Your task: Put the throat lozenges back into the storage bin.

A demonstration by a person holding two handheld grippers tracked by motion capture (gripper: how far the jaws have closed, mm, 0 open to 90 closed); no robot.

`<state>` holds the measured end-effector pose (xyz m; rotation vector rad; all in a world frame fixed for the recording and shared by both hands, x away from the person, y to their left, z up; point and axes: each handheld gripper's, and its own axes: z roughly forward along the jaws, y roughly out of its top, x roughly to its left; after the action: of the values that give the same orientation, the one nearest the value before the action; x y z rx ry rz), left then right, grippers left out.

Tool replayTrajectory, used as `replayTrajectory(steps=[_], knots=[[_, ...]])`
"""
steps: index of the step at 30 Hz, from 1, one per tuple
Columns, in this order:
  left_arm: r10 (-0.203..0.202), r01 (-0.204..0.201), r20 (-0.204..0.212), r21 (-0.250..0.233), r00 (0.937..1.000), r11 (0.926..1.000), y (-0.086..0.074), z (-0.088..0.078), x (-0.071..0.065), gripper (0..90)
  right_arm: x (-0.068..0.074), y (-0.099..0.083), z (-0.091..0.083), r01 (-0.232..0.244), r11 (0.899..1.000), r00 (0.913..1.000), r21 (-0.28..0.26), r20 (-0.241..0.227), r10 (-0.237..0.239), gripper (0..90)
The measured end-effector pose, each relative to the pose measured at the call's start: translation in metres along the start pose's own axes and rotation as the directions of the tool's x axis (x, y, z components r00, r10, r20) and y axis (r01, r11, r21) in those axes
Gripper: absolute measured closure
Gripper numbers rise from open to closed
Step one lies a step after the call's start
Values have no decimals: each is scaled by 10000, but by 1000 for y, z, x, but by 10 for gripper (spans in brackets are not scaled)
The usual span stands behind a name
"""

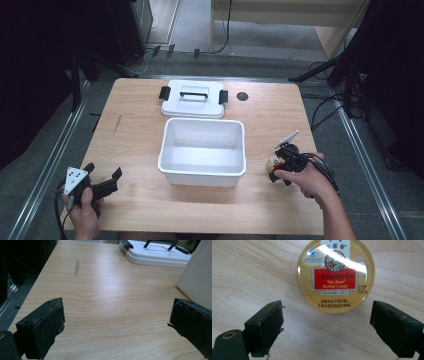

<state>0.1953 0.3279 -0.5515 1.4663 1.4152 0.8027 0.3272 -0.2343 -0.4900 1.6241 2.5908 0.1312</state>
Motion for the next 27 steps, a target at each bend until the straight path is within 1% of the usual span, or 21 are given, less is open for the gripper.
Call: replayTrajectory(steps=[2,3,6,7,11,14,20,23,25,27], knots=[[-14,14,4,4,10000,10000,0,0,0,1,0,5,2,-102,9998,9998,178,143,100,122],[-17,17,10,5,10000,10000,0,0,0,0,-1,8,4,-218,9995,9997,219,146,215,125],[-39,39,35,-10,10000,10000,0,0,0,0,-1,13,6,-265,9993,9996,266,117,262,127],[-28,28,40,-5,10000,10000,0,0,0,0,0,17,8,-402,9986,9992,336,60,400,128],[-25,25,37,5,10000,10000,0,0,0,0,1,23,13,-531,9974,9984,481,195,522,131],[-28,28,25,6,10000,10000,0,0,0,0,1,27,15,-745,9958,9970,533,263,732,134],[-11,11,50,27,10000,10000,0,1,0,0,1,31,17,-869,9948,9958,527,323,852,137],[-24,24,64,40,10000,10000,0,1,0,0,1,33,19,-1057,9928,9938,563,395,1036,146],[-31,31,67,42,10000,10000,0,1,0,0,1,34,20,-1049,9928,9940,573,379,1028,157],[-46,45,66,29,10000,10000,0,1,0,0,1,34,21,-1043,9929,9935,564,509,1015,185]])
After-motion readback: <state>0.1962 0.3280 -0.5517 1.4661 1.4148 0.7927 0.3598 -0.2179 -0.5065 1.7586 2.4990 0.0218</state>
